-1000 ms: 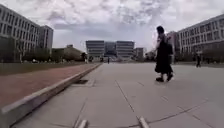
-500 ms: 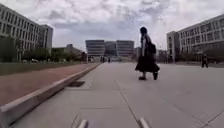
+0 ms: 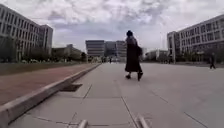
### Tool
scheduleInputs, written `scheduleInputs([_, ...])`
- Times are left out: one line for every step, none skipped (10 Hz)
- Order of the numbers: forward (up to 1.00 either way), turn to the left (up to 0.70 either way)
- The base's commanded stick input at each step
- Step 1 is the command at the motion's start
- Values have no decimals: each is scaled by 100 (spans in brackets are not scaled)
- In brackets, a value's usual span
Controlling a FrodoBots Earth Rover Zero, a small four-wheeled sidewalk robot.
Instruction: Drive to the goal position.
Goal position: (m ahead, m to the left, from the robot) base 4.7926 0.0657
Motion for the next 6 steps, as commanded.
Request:
scheduleInputs([70,0])
scheduleInputs([70,0])
scheduleInputs([70,0])
scheduleInputs([70,0])
scheduleInputs([70,0])
scheduleInputs([70,0])
